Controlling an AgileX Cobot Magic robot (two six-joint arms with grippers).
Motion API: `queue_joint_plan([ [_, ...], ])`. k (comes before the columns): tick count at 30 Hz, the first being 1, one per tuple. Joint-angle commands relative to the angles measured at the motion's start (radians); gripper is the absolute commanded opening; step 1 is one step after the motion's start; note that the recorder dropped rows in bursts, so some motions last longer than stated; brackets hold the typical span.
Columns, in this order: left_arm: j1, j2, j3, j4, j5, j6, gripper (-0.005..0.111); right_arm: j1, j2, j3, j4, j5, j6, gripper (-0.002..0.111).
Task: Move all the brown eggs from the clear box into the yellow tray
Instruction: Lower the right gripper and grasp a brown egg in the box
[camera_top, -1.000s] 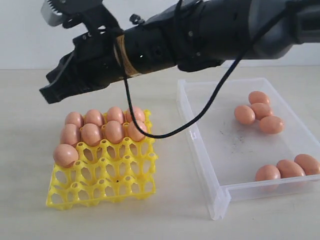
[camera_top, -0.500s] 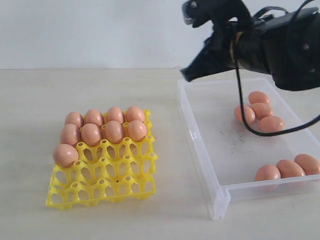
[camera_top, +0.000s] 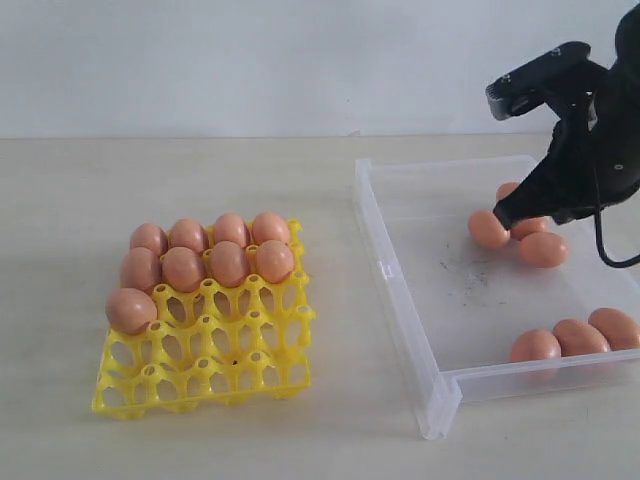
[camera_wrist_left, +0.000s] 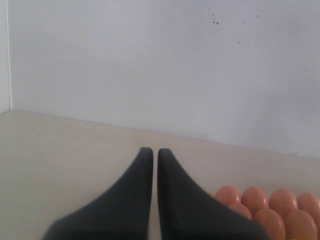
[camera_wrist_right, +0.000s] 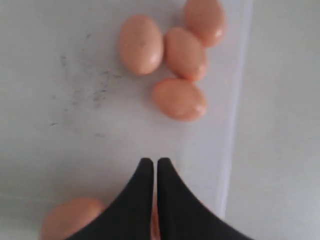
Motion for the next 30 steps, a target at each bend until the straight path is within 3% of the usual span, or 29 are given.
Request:
queue_joint_plan([
  [1, -0.002, -0.002, 0.003, -0.009, -0.003, -0.009, 0.004, -0.072, 0.035, -0.035, 0.306, 0.091, -0.179, 0.000],
  [5, -0.002, -0.002, 0.003, -0.009, -0.003, -0.009, 0.004, -0.082, 0.062, -0.039, 0.308, 0.155, -0.177, 0.001],
  [7, -0.002, -0.002, 0.003, -0.009, -0.001, -0.009, 0.004, -0.082, 0.073, -0.039, 0.308, 0.200, -0.195, 0.009],
  [11, -0.002, -0.002, 0.003, -0.009, -0.001, -0.009, 0.004, -0.082, 0.092, -0.039, 0.294, 0.285, -0.210, 0.038],
  [12, -0.002, -0.002, 0.003, -0.009, -0.001, -0.009, 0.004, -0.082, 0.103, -0.039, 0.289, 0.282, -0.202, 0.054],
  [13, -0.002, -0.002, 0.003, -0.009, -0.001, -0.009, 0.004, -0.082, 0.111, -0.039, 0.287, 0.276, -0.191, 0.057],
  [18, -0.002, -0.002, 0.003, -0.009, -0.002, -0.009, 0.004, -0.082, 0.168, -0.039, 0.244, 0.216, -0.169, 0.043],
  [30, -0.002, -0.002, 0.003, -0.009, 0.000, -0.009, 0.004, -0.082, 0.276, -0.039, 0.169, 0.244, -0.192, 0.043],
])
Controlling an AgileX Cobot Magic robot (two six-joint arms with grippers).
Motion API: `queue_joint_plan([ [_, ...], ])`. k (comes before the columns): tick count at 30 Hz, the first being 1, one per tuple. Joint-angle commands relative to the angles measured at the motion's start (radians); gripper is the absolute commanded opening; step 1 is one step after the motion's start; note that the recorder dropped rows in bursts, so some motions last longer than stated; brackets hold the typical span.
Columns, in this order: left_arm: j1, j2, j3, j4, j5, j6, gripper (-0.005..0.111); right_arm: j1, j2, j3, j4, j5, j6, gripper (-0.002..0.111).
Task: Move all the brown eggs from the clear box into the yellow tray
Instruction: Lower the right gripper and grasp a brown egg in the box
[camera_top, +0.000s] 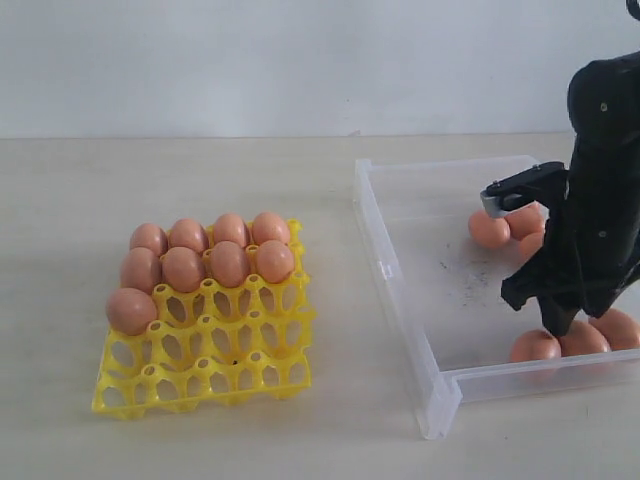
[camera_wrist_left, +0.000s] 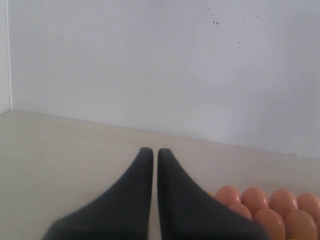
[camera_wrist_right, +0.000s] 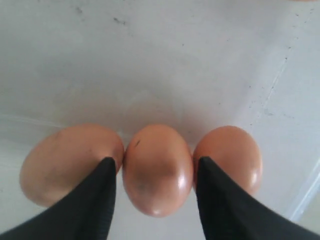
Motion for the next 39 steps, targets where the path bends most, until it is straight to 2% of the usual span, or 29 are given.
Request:
queue_joint_plan([
  [1, -0.002, -0.002, 0.003, -0.009, 0.000, -0.009, 0.004, -0.008, 0.032, -0.003, -0.039, 0.017, -0.010, 0.043],
  [12, -0.002, -0.002, 0.003, -0.009, -0.002, -0.009, 0.004, -0.008, 0.093, -0.003, -0.039, 0.044, -0.040, 0.044],
  [18, -0.002, -0.002, 0.003, -0.009, -0.002, -0.009, 0.004, -0.008, 0.116, -0.003, -0.039, 0.042, -0.041, 0.061],
  [31, -0.002, -0.002, 0.003, -0.009, -0.002, -0.009, 0.004, -0.008, 0.121, -0.003, -0.039, -0.005, -0.013, 0.060],
  [34, -0.002, -0.002, 0.003, -0.009, -0.002, -0.009, 0.004, -0.008, 0.121, -0.003, -0.039, 0.003, -0.009, 0.044],
  [37, -0.002, -0.002, 0.003, -0.009, -0.002, -0.009, 0.004, -0.008, 0.121, -0.003, -0.039, 0.030, -0.011, 0.009],
  [38, -0.002, -0.002, 0.003, -0.009, -0.002, -0.009, 0.004, -0.008, 0.121, -0.003, -0.039, 0.033, -0.018, 0.000],
  [39, -0.002, -0.002, 0.003, -0.009, -0.002, -0.009, 0.004, -0.008, 0.121, -0.003, -0.041, 0.031, -0.017, 0.000],
])
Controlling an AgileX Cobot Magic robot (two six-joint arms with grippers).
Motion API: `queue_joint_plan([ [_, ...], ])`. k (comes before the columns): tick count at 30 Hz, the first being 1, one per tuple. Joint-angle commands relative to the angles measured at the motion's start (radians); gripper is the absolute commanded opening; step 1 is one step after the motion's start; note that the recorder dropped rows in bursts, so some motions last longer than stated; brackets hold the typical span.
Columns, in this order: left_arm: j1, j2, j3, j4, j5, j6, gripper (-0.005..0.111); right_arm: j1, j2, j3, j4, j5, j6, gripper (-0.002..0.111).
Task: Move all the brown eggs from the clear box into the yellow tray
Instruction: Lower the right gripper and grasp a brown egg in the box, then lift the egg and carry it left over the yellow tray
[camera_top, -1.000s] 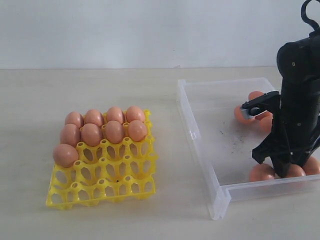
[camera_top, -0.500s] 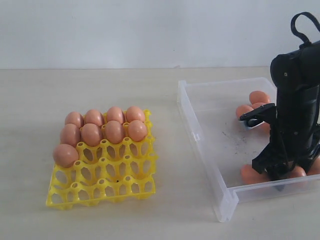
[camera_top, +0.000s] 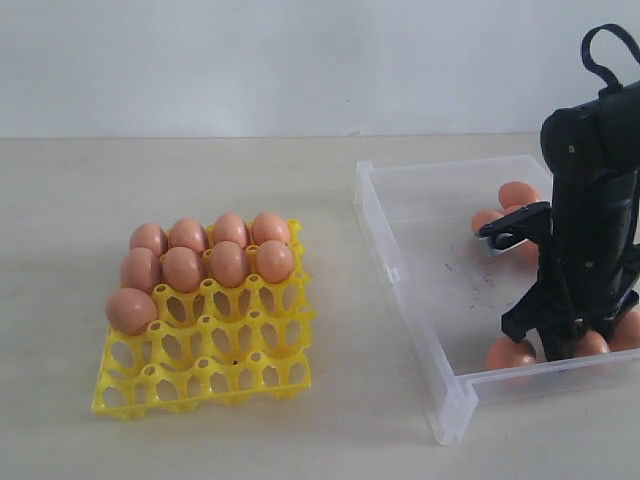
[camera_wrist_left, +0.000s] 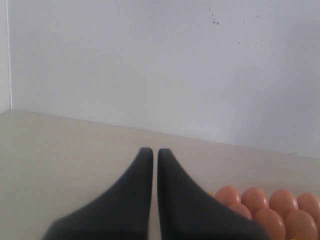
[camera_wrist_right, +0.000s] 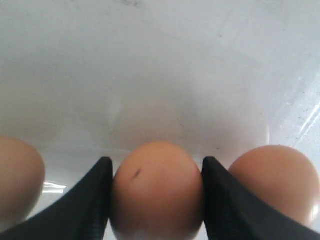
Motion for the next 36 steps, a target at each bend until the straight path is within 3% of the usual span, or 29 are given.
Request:
queue_joint_plan([
  [1, -0.002, -0.002, 0.003, -0.009, -0.002, -0.009, 0.004, -0.008, -0.001, 0.000, -0.011, 0.025, -0.004, 0.000],
  [16, -0.002, -0.002, 0.003, -0.009, -0.002, -0.009, 0.004, -0.006, -0.220, 0.000, -0.009, -0.264, 0.135, 0.000],
  [21, -0.002, -0.002, 0.003, -0.009, -0.002, -0.009, 0.004, 0.039, -0.317, 0.000, 0.065, -0.417, 0.117, 0.000],
  [30, -0.002, -0.002, 0.003, -0.009, -0.002, -0.009, 0.004, 0.290, -0.338, 0.000, 0.319, -0.764, -0.110, 0.000],
  [36, -0.002, -0.002, 0.003, -0.009, -0.002, -0.009, 0.004, 0.455, -0.244, 0.000, 0.340, -1.062, -0.152, 0.000],
])
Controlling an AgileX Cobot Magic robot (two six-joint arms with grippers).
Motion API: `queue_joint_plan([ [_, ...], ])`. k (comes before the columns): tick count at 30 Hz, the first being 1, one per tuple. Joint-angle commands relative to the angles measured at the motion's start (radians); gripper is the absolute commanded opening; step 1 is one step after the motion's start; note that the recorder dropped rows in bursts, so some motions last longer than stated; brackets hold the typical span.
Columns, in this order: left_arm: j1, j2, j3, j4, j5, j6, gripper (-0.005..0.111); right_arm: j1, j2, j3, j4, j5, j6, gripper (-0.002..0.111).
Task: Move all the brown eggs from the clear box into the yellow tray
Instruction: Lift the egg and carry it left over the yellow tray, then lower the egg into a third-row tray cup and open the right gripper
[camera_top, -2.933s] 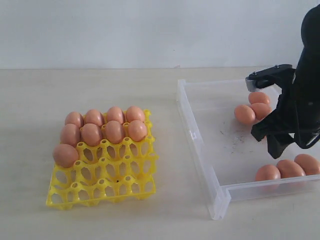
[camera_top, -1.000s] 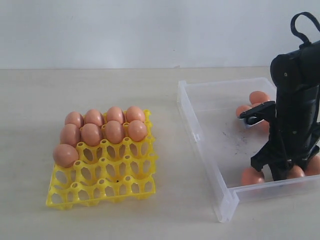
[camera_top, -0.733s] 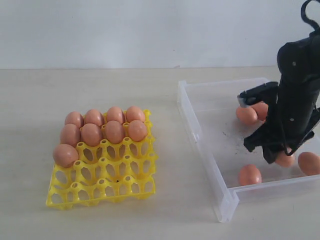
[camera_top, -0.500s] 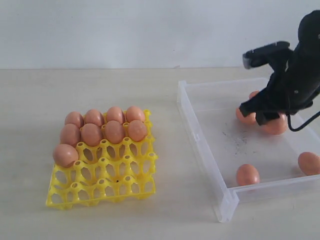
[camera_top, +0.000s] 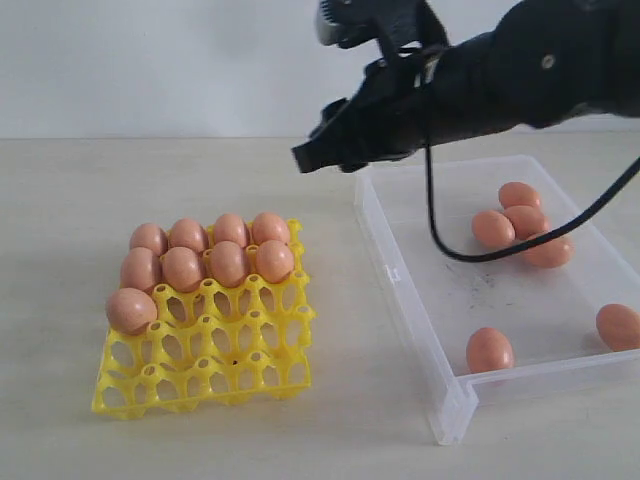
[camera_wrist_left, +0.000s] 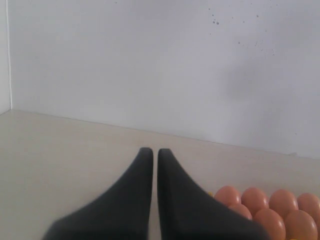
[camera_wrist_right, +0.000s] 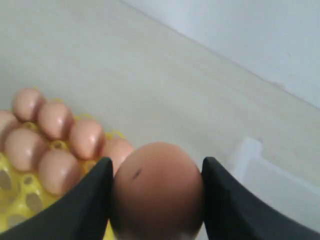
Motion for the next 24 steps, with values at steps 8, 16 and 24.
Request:
queue_joint_plan([
  [8, -0.002, -0.002, 0.003, -0.009, -0.002, -0.009, 0.004, 0.206, 0.273, -0.002, -0.095, -0.590, 0.105, 0.000],
  [16, -0.002, -0.002, 0.003, -0.009, -0.002, -0.009, 0.004, 0.207, 0.425, -0.002, -0.551, -0.948, 0.493, 0.000],
  [24, -0.002, -0.002, 0.003, -0.009, -0.002, -0.009, 0.004, 0.135, 0.438, -0.002, -0.896, -0.968, 0.718, 0.000],
])
